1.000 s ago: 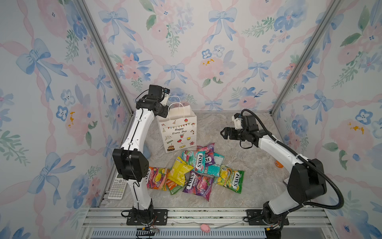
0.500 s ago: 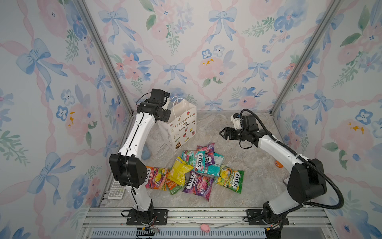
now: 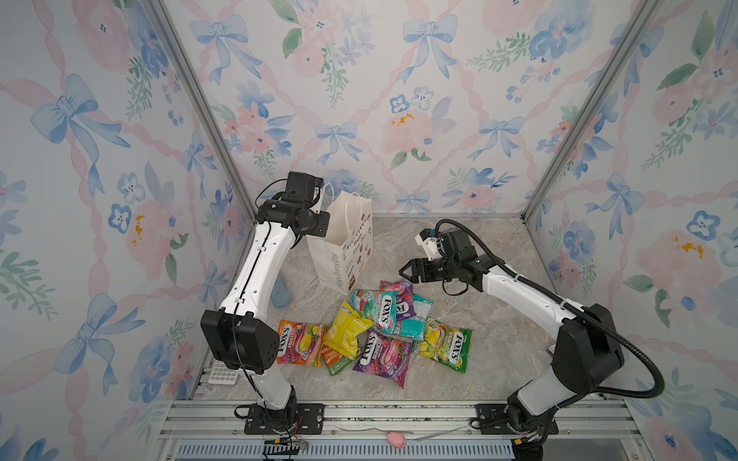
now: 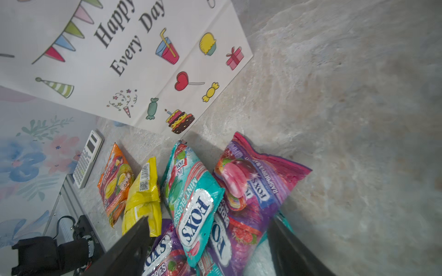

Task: Place the snacks into the paper bag
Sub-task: Rotate the paper bag at the top-left of the table.

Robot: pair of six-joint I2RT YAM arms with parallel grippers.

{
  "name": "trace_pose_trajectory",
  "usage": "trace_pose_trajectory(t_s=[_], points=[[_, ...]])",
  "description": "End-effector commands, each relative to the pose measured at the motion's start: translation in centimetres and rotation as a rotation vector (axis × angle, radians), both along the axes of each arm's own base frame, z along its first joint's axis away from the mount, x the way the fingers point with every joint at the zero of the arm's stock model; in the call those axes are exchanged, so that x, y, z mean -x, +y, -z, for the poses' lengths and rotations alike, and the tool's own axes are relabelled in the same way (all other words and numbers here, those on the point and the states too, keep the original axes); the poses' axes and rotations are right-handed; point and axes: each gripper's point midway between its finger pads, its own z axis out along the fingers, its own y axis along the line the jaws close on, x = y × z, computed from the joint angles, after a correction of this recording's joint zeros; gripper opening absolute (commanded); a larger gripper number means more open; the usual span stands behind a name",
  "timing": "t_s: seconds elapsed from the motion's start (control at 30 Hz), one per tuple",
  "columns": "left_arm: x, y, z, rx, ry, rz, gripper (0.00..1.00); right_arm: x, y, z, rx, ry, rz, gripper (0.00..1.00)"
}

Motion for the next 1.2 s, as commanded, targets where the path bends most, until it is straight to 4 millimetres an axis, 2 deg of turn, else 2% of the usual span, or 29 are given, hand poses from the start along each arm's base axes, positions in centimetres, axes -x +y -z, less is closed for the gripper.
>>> trace_pose_trajectory(t_s=[0.0, 0.1, 0.17, 0.27, 0.3, 0.47, 0.6, 0.63, 0.67, 0.77, 0.87, 1.03, 1.17], points=[[0.4, -0.3, 1.1, 0.029, 0.042, -0.006, 0.00, 3.2, 2.1, 1.1, -0.061, 0.105, -0.008, 0.76], [0.3, 0.1, 0.8, 0.022, 0.033, -0.023, 0.01, 5.2, 3.7, 2.0, -0.070, 0.131, -0.001, 0.75], [0.4, 0.3, 0.3, 0.020, 0.019, -0.034, 0.14, 5.9, 4.3, 2.6, -0.059, 0.133, -0.003, 0.75], [0.5, 0.4, -0.8, 0.034, -0.007, -0.041, 0.37, 6.0, 4.6, 3.3, -0.046, 0.141, 0.002, 0.74], [0.5, 0.5, -1.1, 0.038, -0.015, -0.044, 0.41, 5.9, 4.6, 3.5, -0.036, 0.138, 0.005, 0.74], [0.5, 1.5, -1.8, 0.021, -0.035, -0.077, 0.58, 5.2, 4.5, 4.4, 0.013, 0.137, -0.007, 0.74], [0.4, 2.0, -2.2, 0.002, -0.049, -0.098, 0.64, 4.9, 4.9, 4.0, 0.010, 0.130, -0.027, 0.72], [0.4, 2.0, -2.2, 0.001, -0.051, -0.098, 0.64, 4.8, 5.0, 3.7, 0.009, 0.123, -0.032, 0.73], [0.4, 2.0, -2.2, 0.000, -0.051, -0.096, 0.64, 4.5, 5.0, 4.8, 0.030, 0.138, -0.031, 0.72], [0.3, 1.9, -1.9, -0.005, -0.044, -0.087, 0.65, 4.3, 4.8, 5.1, 0.054, 0.143, -0.038, 0.71], [0.1, 1.7, -0.7, 0.000, -0.011, -0.075, 0.62, 4.1, 4.4, 5.5, 0.066, 0.154, -0.037, 0.70], [-0.5, 1.9, 0.7, -0.005, 0.021, -0.085, 0.50, 3.7, 3.2, 6.2, 0.108, 0.163, -0.017, 0.67], [-0.5, 1.4, 1.2, 0.018, 0.035, -0.065, 0.43, 3.7, 3.0, 6.9, 0.111, 0.176, -0.012, 0.66]])
